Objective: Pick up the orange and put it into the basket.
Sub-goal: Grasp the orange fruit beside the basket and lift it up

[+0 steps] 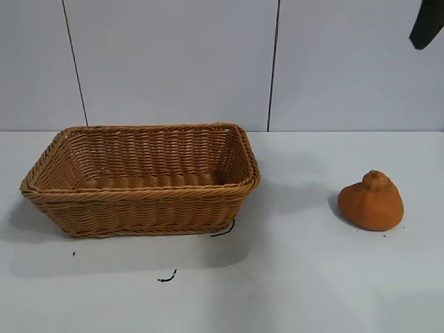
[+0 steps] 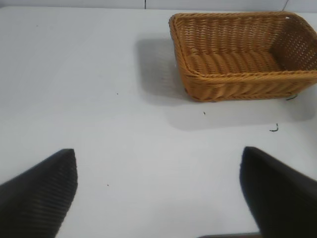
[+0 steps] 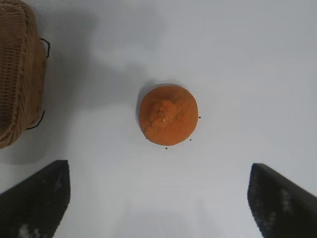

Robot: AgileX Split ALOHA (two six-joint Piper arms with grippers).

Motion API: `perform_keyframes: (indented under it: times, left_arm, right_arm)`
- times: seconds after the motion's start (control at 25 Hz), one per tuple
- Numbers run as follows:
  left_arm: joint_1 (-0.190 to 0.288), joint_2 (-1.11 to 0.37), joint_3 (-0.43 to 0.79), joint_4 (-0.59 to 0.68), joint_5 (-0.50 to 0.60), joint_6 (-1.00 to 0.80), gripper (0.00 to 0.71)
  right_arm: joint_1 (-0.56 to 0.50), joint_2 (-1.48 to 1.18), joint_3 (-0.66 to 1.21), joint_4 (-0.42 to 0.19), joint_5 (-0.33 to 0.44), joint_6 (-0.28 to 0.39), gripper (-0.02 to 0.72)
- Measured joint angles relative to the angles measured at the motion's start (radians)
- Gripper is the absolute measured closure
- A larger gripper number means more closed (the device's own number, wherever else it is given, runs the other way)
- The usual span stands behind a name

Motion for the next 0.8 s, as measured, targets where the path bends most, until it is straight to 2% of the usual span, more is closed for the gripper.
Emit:
perform_keyframes:
  times: [0.28,0.4,0.44,0.6,0.64,0.76,0.8]
  left_arm:
    - [0.000,0.000,0.000,0.000,0.000,0.000,0.071]
    - [0.000,0.000,0.000,0.000,0.000,0.000,0.071]
    - [0.000,0.000,0.000,0.000,0.000,0.000,0.071]
    - [0.000,0.000,0.000,0.000,0.001,0.000,0.071]
    - [0.000,0.000,0.000,0.000,0.001,0.000,0.071]
    - [0.000,0.000,0.000,0.000,0.001,0.000,0.071]
    - [0.000,0.000,0.000,0.000,0.001,0.000,0.071]
  right_arm:
    - [0.030,0.182,-0.004,-0.030,-0.015,0.019,0.008]
    - [0.030,0.238,-0.005,-0.042,-0.049,0.023,0.008]
    - [0.030,0.341,-0.005,-0.048,-0.117,0.041,0.008]
    - [0.030,0.370,-0.005,-0.048,-0.124,0.044,0.008]
    - [0.030,0.377,-0.006,-0.052,-0.132,0.044,0.393]
    - [0.030,0.354,-0.032,-0.055,-0.095,0.044,0.615]
    - [0.030,0.349,-0.050,-0.055,-0.078,0.045,0.633]
